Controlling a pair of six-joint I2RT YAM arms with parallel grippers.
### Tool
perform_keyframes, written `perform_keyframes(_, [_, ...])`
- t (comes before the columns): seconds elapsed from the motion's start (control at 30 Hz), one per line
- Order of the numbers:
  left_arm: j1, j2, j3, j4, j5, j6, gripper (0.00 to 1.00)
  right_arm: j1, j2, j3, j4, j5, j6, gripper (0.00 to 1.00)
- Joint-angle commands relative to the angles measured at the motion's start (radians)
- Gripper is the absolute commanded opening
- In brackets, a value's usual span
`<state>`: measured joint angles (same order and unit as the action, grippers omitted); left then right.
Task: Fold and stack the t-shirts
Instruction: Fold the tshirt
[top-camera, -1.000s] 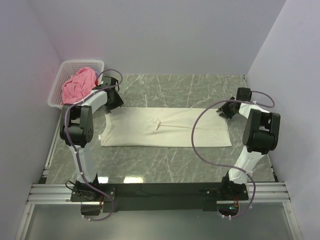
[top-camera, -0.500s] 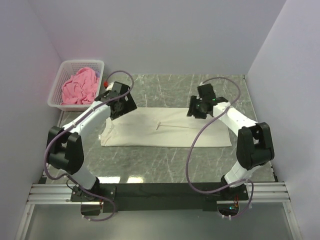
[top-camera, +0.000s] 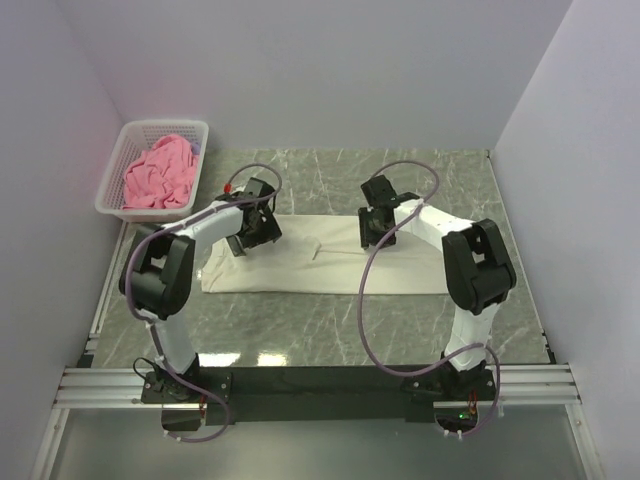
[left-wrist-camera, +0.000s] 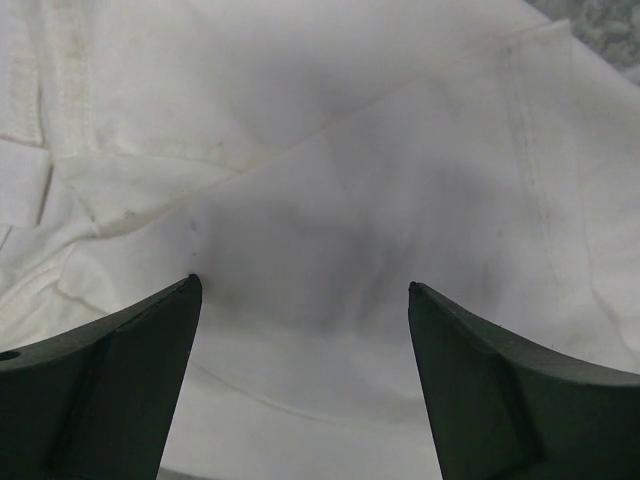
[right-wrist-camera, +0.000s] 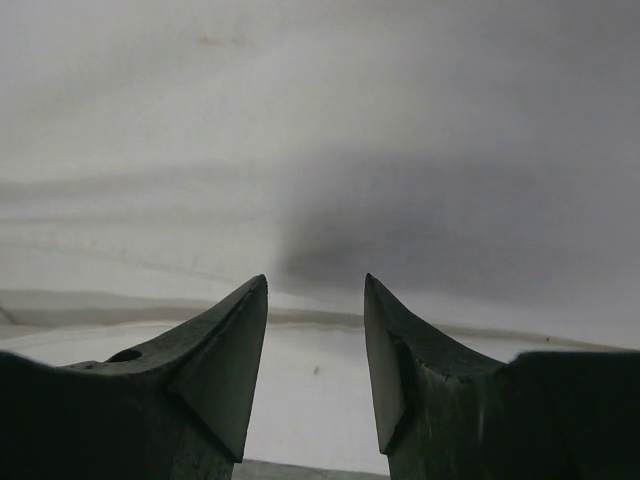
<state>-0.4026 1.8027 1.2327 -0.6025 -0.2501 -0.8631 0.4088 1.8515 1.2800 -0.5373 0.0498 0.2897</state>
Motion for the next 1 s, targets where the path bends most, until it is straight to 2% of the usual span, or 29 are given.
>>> perform_keyframes(0.0, [-0.001, 0.053, 0.070, 0.015, -0.011, -0.016, 0.89, 0.021, 0.035, 0.033, -0.038, 0.042, -0.009, 0.50])
perform_keyframes(0.33, [0.027, 0.296, 0.296, -0.037, -0.023, 0.096, 0.89, 0.056, 0.058, -0.067, -0.170, -0.016, 0.025, 0.50])
perform_keyframes(0.6, [0.041, 0.486, 0.585, -0.031, -0.011, 0.401, 0.93, 0.214, 0.057, -0.099, -0.266, -0.161, 0.034, 0.50])
perform_keyframes(0.73, [0.041, 0.575, 0.736, -0.002, 0.021, 0.516, 0.93, 0.318, 0.072, -0.036, -0.271, -0.237, 0.061, 0.50])
perform_keyframes(0.97, [0.044, 0.702, 0.942, 0.021, 0.055, 0.631, 0.94, 0.439, 0.216, 0.166, -0.271, -0.341, 0.111, 0.51])
